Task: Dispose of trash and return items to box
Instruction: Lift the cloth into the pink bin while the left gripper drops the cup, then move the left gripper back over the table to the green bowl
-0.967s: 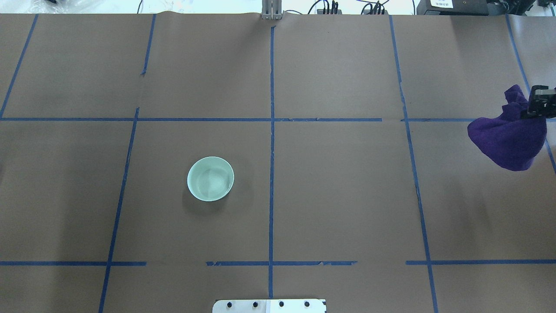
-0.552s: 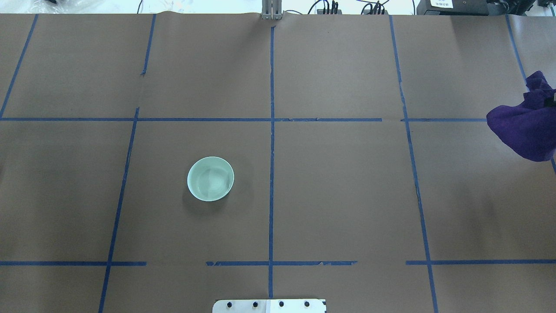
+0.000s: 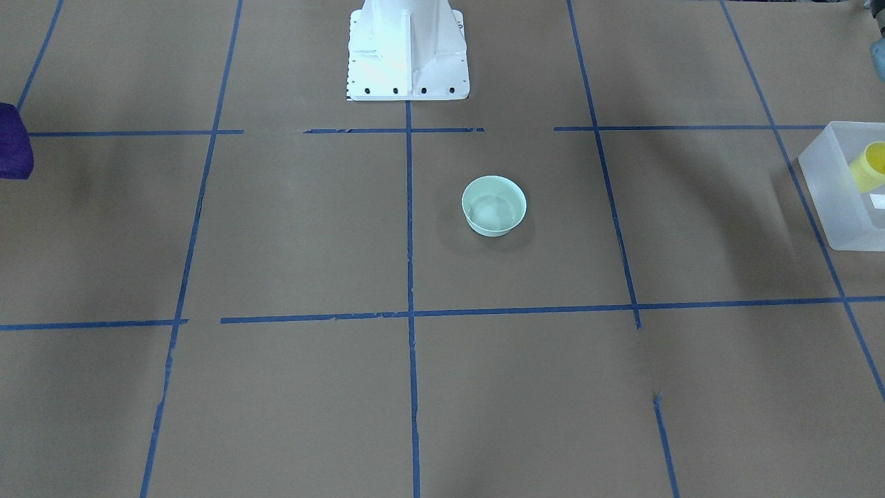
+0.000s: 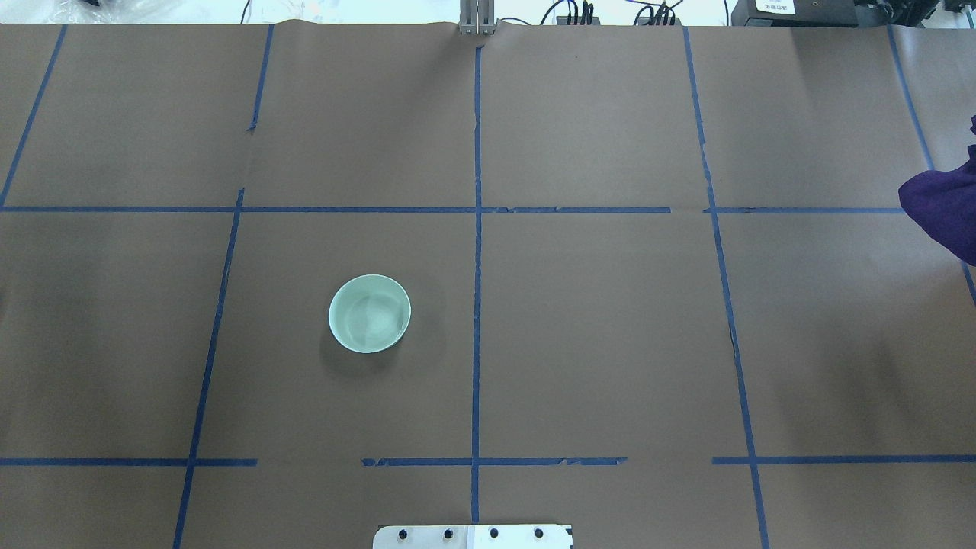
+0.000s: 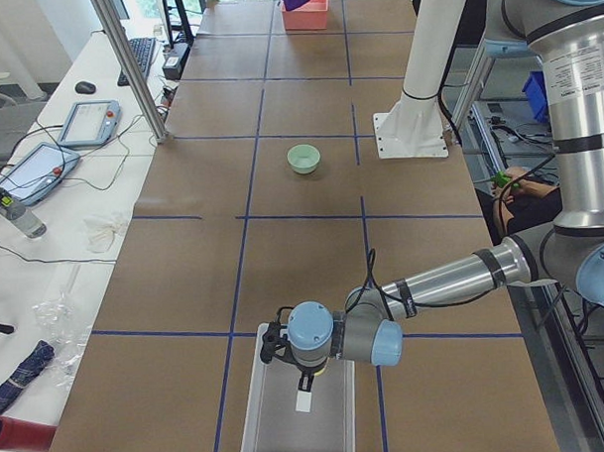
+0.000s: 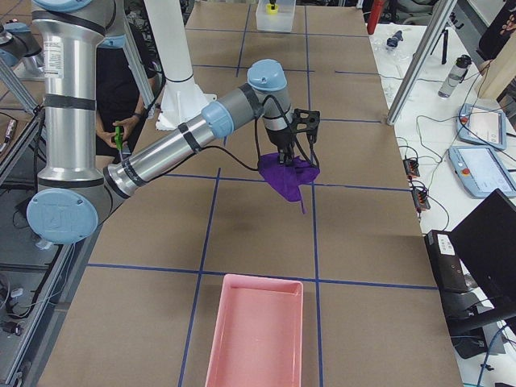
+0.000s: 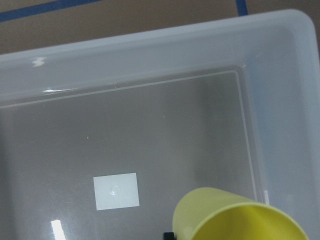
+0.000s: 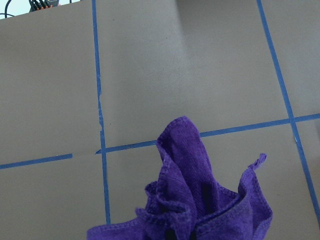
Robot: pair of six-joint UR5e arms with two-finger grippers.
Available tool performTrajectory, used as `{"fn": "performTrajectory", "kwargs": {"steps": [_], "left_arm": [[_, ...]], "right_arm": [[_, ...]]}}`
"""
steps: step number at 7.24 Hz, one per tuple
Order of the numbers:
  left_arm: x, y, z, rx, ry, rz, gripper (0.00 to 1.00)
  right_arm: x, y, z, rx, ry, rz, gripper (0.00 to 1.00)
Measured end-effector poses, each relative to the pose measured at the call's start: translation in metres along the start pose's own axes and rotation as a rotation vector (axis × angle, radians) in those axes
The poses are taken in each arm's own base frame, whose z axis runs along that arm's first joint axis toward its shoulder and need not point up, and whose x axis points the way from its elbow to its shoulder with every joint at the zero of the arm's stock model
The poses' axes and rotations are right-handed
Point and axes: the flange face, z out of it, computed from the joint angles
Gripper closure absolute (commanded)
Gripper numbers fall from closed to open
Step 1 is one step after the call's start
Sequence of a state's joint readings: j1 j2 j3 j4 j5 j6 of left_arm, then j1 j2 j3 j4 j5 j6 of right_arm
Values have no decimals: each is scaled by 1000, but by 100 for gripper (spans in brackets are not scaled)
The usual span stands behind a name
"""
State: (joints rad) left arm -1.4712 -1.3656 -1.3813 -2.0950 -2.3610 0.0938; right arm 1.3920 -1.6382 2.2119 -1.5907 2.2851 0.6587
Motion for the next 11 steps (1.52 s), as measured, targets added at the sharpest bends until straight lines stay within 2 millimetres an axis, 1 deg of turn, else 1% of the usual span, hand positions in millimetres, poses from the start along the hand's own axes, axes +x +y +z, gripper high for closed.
{"fn": "performTrajectory", "kwargs": {"steps": [1,2,3,4,5,7,8,10,11], "left_arm": [[3,-6,4,0,3,18,100],[6,-13,6,1,4,31,95],[8,-18,7,2,5,41,37],[10,-23,8,1,6,49,18],[12,-26,8,3,7,58,1],[18,-32,3,20,4,78,1],[24,-36,-5,36,-2,93,1],[33,-39,-21,65,-14,114,0],[38,-41,-33,80,-22,115,0]], "right_arm": [[7,0,-3,8,5,-14,100],[12,-1,-6,13,9,-25,100],[15,-1,-7,16,11,-32,100],[17,-1,-7,17,13,-36,100],[22,-1,-8,17,17,-45,100],[39,2,-10,19,34,-69,100],[47,4,-11,20,43,-79,100],[56,7,-10,17,55,-90,100],[64,8,-10,15,63,-104,100]]}}
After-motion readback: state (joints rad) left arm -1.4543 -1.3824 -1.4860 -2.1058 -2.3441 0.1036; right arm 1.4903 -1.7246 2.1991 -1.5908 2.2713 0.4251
